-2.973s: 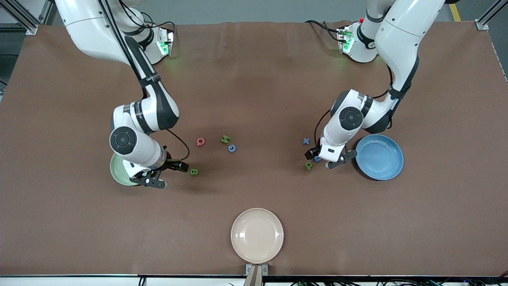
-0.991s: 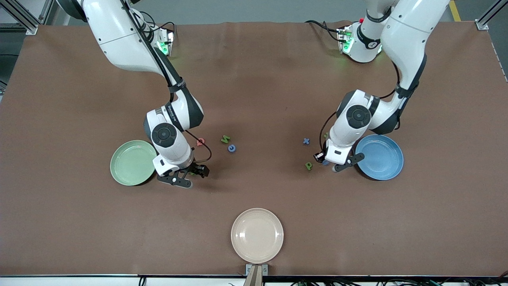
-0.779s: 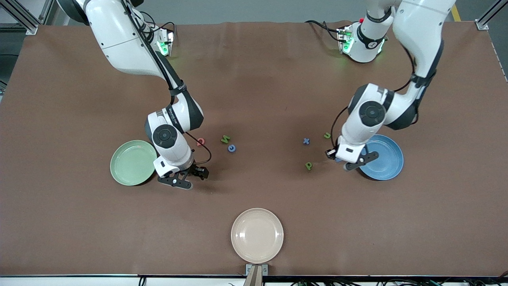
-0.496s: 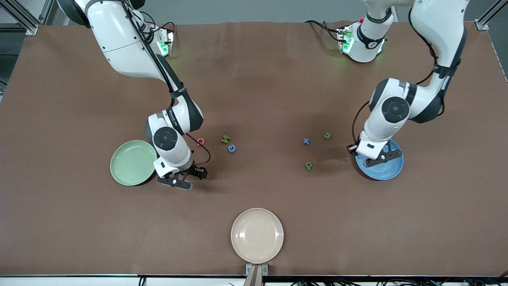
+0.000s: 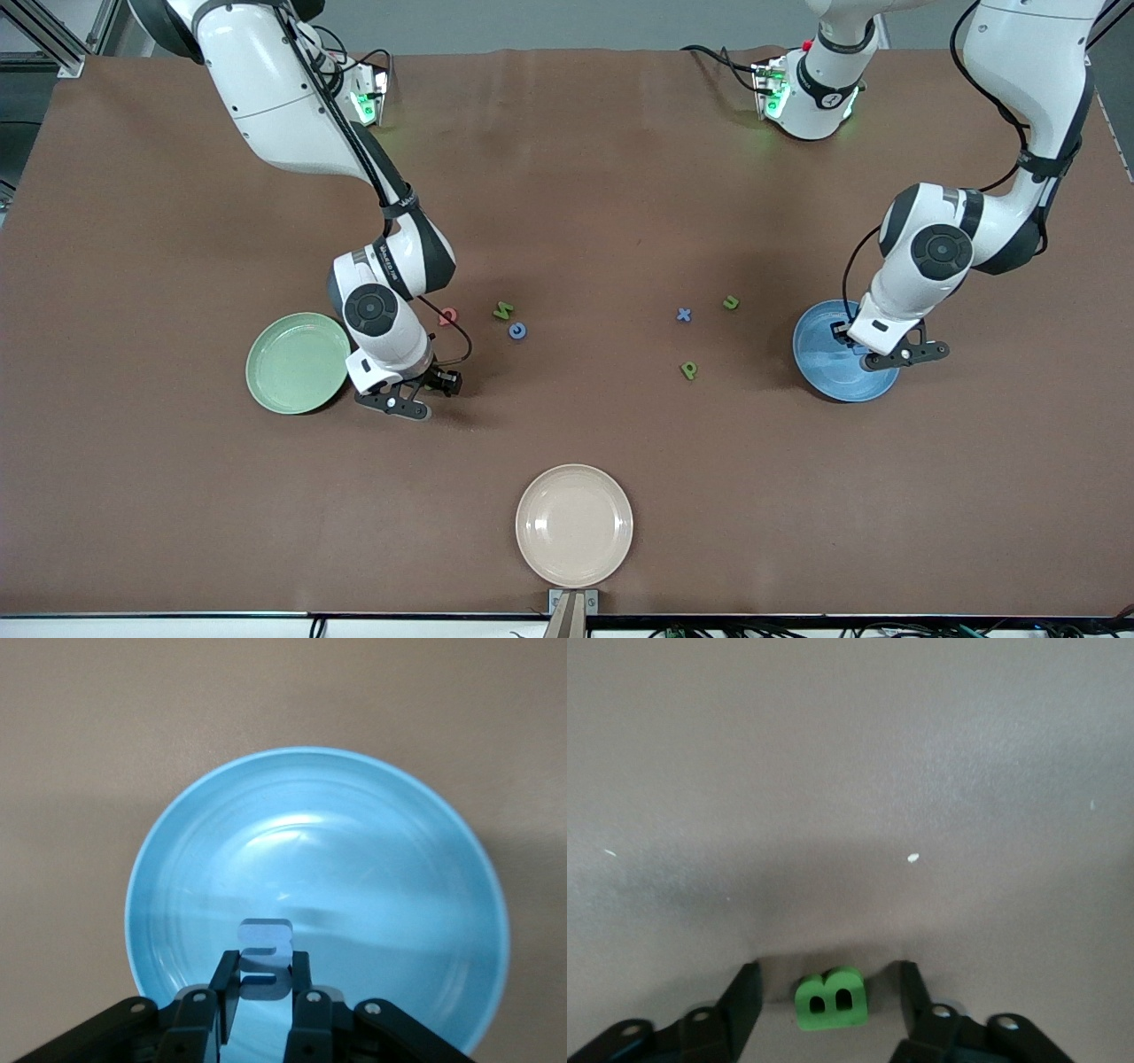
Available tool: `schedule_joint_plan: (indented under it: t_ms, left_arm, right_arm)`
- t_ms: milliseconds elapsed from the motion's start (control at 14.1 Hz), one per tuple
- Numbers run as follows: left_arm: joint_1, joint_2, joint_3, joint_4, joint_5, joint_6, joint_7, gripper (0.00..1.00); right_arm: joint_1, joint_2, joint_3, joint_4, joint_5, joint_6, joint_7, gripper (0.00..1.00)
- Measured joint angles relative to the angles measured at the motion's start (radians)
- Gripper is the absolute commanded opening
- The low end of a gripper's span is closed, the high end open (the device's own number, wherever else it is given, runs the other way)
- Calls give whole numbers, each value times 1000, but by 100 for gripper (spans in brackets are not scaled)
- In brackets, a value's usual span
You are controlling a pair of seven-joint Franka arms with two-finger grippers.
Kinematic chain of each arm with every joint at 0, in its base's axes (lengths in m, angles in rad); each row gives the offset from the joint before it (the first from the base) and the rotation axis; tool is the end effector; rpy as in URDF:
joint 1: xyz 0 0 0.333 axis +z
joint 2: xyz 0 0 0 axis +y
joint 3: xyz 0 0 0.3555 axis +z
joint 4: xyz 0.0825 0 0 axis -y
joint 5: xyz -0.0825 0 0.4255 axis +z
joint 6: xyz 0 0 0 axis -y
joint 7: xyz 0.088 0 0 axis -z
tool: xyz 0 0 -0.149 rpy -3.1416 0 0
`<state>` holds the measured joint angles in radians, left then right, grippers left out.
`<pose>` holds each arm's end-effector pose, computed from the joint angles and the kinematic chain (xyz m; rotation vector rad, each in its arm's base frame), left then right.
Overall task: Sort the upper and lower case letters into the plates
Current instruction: 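Release B over the green plate while the left gripper releases m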
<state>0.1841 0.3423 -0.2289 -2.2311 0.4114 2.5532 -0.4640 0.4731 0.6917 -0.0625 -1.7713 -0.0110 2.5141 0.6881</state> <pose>0.5819 -0.0264 0.1806 -2.9930 -0.1319 -0.0572 0.6569 0.2882 0.1313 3.1026 -0.3952 0.1074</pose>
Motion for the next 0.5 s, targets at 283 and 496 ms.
schedule_joint_plan:
  t_ms: [283, 496]
  left_arm:
    - [41, 47, 0, 1, 77, 43, 41, 8]
    - [51, 55, 0, 5, 101, 46, 44, 66]
  right_arm:
    - [1, -2, 0, -1, 4, -1, 1, 31]
    - [1, -10, 1, 0, 7, -24, 0, 3]
